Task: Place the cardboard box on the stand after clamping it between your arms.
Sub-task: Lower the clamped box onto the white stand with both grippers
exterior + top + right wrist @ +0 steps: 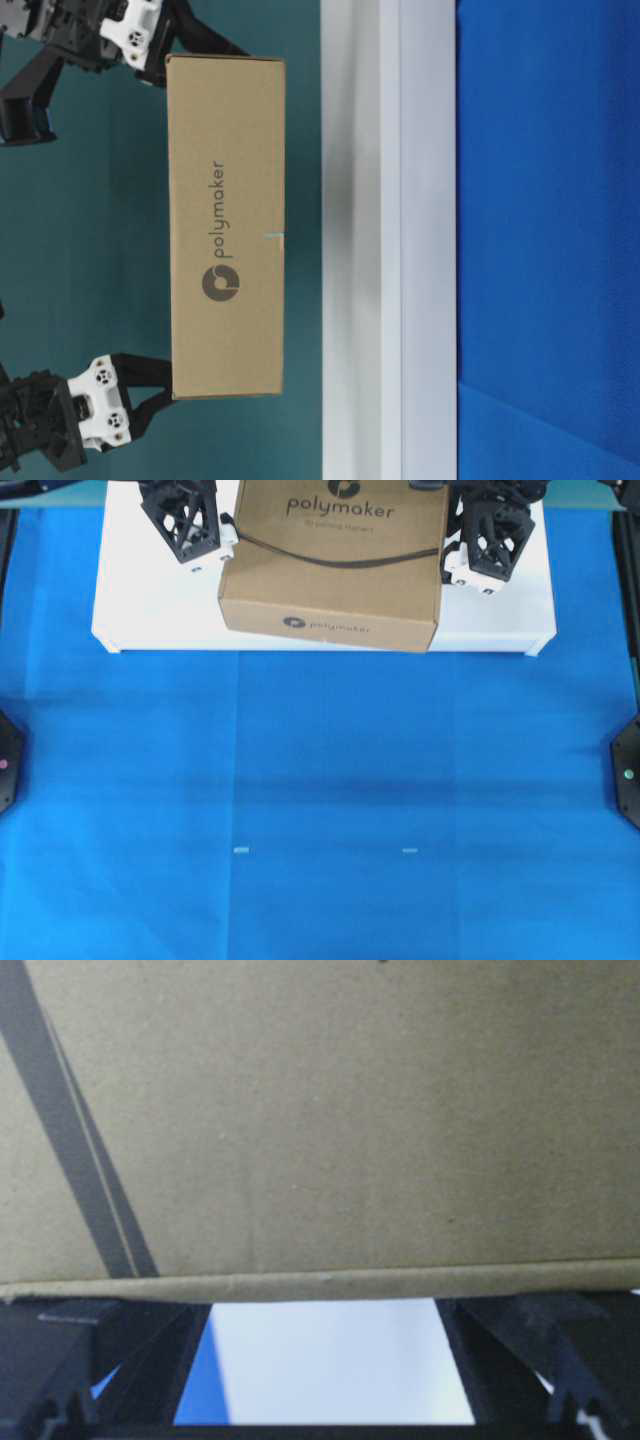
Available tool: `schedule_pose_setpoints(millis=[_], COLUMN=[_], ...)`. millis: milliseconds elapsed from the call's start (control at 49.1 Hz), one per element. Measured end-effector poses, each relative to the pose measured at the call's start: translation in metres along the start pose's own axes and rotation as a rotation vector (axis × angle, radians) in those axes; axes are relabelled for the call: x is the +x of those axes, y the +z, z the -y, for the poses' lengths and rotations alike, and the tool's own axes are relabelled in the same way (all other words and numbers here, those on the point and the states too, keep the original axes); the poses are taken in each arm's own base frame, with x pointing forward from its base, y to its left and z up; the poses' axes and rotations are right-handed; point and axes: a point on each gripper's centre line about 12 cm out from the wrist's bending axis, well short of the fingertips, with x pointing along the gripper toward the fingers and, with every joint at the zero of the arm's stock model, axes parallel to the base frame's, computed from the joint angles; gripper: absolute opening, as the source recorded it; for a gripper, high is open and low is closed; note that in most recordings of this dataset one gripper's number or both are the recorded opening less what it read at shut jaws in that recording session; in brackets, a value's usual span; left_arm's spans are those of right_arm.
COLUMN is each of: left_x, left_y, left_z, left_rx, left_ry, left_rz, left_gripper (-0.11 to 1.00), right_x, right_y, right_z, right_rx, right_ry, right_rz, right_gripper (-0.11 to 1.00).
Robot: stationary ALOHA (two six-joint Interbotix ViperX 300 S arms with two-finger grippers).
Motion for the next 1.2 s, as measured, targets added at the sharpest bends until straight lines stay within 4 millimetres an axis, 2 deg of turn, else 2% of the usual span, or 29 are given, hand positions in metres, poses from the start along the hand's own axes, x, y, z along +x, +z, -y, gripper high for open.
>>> schedule_pose_setpoints(millis=[122, 244, 489, 753, 957, 1201], left_x=[0.004, 0.012, 0.020, 0.039, 0.053, 0.063], left_y=[0.001, 0.002, 0.006, 0.001, -0.009, -0.025], left_z=[-0.014, -0.014, -0.017, -0.023, -0.034, -0.028], left_rx=[-0.015, -0.002, -0.004, -0.016, -0.037, -0.037], left_ry=[0.024, 0.024, 0.029, 0.038, 0.052, 0.038], left_rz=[0.010, 0.014, 0.024, 0.020, 0.003, -0.030], left_gripper=[0.83, 0.83, 0.83, 0.83, 0.83, 0.83], right_x=[0.009, 0.022, 0.041, 0.039, 0.030, 0.043], right_y=[-0.003, -0.011, -0.023, -0.030, -0.022, -0.026], right_z=[0.018, 0.031, 0.040, 0.056, 0.068, 0.069], right_rx=[0.028, 0.019, 0.007, -0.002, 0.005, -0.026], right_ry=[0.026, 0.037, 0.058, 0.042, 0.015, 0.042], right_rz=[-0.005, -0.031, -0.080, -0.081, -0.046, -0.063], right_gripper=[0.96, 0.96, 0.96, 0.96, 0.96, 0.96])
